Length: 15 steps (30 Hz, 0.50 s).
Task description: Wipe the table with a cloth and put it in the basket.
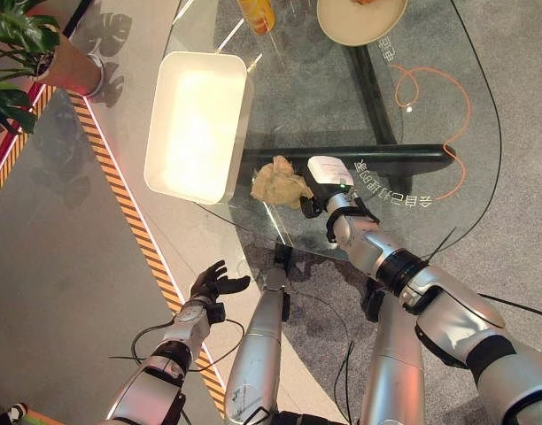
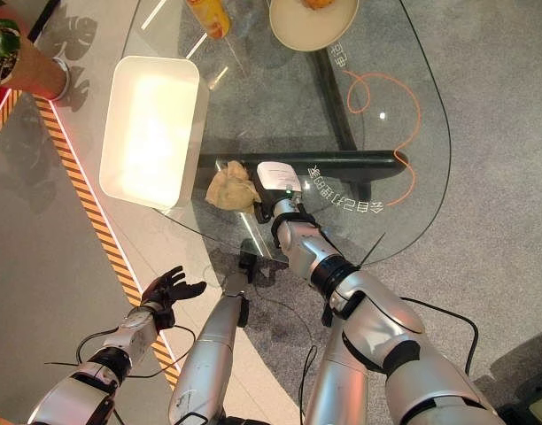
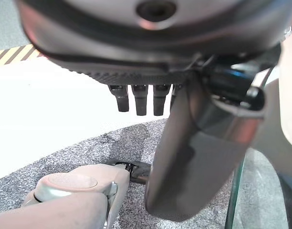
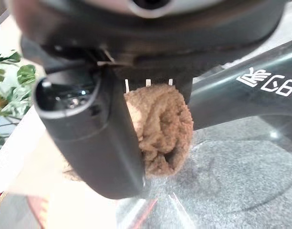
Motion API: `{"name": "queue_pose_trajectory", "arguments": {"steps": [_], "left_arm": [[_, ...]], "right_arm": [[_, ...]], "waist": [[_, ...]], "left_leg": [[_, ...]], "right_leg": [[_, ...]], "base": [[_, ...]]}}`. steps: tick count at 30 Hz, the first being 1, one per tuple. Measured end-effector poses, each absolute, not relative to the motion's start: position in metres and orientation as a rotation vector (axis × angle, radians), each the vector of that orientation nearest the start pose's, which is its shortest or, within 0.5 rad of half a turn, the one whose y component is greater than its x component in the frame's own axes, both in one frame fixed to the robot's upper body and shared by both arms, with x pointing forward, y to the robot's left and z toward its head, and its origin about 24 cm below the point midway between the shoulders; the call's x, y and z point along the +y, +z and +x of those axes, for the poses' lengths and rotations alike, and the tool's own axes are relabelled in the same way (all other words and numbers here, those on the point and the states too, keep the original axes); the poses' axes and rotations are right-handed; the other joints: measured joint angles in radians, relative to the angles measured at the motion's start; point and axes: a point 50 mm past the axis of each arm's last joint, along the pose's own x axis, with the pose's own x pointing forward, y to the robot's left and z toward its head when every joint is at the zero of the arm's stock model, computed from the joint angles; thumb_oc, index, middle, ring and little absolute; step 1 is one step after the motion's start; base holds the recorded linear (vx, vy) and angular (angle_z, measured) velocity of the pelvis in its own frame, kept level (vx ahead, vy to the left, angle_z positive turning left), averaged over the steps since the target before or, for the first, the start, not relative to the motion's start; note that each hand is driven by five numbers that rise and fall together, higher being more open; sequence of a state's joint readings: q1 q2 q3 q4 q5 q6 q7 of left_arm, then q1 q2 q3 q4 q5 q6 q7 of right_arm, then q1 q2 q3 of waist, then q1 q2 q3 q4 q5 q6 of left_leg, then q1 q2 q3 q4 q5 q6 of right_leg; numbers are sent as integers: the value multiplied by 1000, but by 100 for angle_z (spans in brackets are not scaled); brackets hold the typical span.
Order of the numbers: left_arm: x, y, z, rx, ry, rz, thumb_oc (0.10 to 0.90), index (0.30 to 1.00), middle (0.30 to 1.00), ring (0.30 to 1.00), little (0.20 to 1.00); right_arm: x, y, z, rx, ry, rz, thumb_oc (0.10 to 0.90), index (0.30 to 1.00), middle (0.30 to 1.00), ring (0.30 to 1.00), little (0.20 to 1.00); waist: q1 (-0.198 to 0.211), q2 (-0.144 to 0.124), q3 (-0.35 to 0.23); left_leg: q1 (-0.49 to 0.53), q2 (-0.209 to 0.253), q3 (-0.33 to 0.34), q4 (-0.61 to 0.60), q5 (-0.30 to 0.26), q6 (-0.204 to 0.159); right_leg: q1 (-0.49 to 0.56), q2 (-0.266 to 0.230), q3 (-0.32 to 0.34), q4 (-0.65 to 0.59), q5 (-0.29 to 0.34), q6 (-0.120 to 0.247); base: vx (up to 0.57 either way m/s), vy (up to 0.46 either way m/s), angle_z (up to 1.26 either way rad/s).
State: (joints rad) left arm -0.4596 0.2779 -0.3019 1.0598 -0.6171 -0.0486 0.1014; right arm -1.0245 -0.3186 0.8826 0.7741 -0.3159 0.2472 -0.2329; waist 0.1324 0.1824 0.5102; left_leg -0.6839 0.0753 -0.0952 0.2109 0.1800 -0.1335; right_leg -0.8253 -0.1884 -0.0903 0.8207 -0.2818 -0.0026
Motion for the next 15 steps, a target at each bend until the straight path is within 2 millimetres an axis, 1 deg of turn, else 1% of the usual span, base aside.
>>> {"name": "queue_pose_trajectory", "arguments": {"steps": [5,8,15], "left_arm": [[201,-57,290,595,157,-85,800,900,900,900,900],[201,-57,291,597,157,-85,800,900,900,900,900],[200,-57,291,606,154,-84,800,900,900,900,900]], "right_arm": [[-78,123,390,-161,212,-1329,100,300,300,300,200],[-78,120,389,-156,228,-1332,100,300,300,300,200],[-77,120,389,-161,231,-1335,100,300,300,300,200]], "waist": [[0,0,0],[0,0,0],[1,0,0]], "left_leg": [[-1,1,-1,-3,-5,-4],[-2,1,-1,-2,-1,1],[-3,0,-2,2,7,-6]], "right_leg": [[0,0,-4,0,-3,-7],[0,0,-5,-2,0,-2],[2,-4,-7,1,0,-2]], "base": [[0,0,0],[0,0,0],[0,0,0]]}}
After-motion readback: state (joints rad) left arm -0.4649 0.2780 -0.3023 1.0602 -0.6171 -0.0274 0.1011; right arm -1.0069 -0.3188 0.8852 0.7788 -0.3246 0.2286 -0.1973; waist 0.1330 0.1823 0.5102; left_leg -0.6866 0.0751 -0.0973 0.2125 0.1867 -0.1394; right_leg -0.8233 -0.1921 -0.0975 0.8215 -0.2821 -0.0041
